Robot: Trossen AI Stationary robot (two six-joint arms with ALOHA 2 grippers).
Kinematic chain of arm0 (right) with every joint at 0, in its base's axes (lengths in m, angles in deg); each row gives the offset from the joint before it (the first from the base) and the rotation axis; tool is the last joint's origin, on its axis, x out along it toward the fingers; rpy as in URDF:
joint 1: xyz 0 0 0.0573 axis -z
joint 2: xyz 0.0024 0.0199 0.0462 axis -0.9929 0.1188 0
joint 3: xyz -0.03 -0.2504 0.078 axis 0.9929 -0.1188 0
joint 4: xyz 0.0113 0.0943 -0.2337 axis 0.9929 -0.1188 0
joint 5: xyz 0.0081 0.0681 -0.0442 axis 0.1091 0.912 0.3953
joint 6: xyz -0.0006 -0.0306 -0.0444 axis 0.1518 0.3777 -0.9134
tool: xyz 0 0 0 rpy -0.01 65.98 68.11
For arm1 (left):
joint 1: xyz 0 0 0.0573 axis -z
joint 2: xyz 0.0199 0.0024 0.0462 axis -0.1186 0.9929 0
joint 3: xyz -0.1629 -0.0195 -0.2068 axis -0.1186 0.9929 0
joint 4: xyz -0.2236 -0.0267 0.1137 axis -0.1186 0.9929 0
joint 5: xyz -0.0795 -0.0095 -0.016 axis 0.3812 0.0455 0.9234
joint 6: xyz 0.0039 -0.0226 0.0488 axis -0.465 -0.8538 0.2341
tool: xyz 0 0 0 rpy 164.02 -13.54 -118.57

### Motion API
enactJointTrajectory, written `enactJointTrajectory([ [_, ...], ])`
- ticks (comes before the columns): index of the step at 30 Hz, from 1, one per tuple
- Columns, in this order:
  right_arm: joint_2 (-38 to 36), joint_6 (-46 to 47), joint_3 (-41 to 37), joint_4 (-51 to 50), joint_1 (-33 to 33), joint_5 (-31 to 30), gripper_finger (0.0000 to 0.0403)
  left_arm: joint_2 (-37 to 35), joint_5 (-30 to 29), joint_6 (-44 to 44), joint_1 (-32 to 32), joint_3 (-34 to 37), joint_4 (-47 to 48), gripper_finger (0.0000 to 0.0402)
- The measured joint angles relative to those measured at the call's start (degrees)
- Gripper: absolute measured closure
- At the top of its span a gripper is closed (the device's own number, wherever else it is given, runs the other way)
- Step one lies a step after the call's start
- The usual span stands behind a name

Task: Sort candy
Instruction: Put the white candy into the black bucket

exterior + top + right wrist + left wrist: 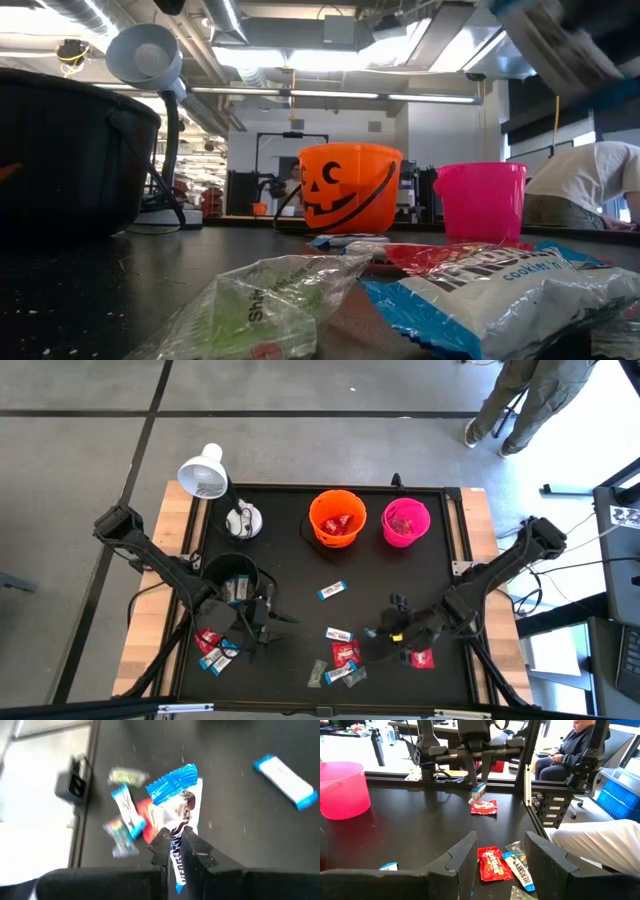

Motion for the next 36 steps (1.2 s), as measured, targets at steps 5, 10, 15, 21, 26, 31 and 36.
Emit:
enactJointTrajectory([
  [5, -0.7, -5.0, 0.0, 6.5, 3.7, 0.0, 0.0376, 0.0, 0.0, 0.0, 0.0, 0.0, 0.0, 0.025],
  [10, -0.6, -9.0, 0.0, 12.6, 8.2, 2.5, 0.0375, 0.0, 0.0, -0.5, 0.0, 0.0, 0.0, 0.025],
  [15, -0.6, -11.9, 0.0, 18.3, 11.3, 7.2, 0.0375, 0.0, 0.0, -1.3, 0.0, 0.0, 0.2, 0.025],
  [21, -0.6, -16.4, 0.0, 29.3, 12.4, 10.6, 0.0375, 0.4, -2.7, -1.3, -0.8, 0.0, -2.2, 0.025],
  [26, -0.5, -21.8, 0.0, 41.2, 12.6, 10.6, 0.0375, 2.6, -2.8, 2.0, -3.2, 0.0, -9.9, 0.025],
  [31, -0.4, -23.8, 0.1, 46.4, 13.7, 10.6, 0.0375, 5.9, -1.4, 6.3, -5.8, 0.0, -19.0, 0.025],
  [36, -0.2, -24.0, 0.1, 45.4, 14.6, 11.4, 0.0375, 9.7, 5.3, 11.5, -7.4, 0.0, -32.0, 0.025],
])
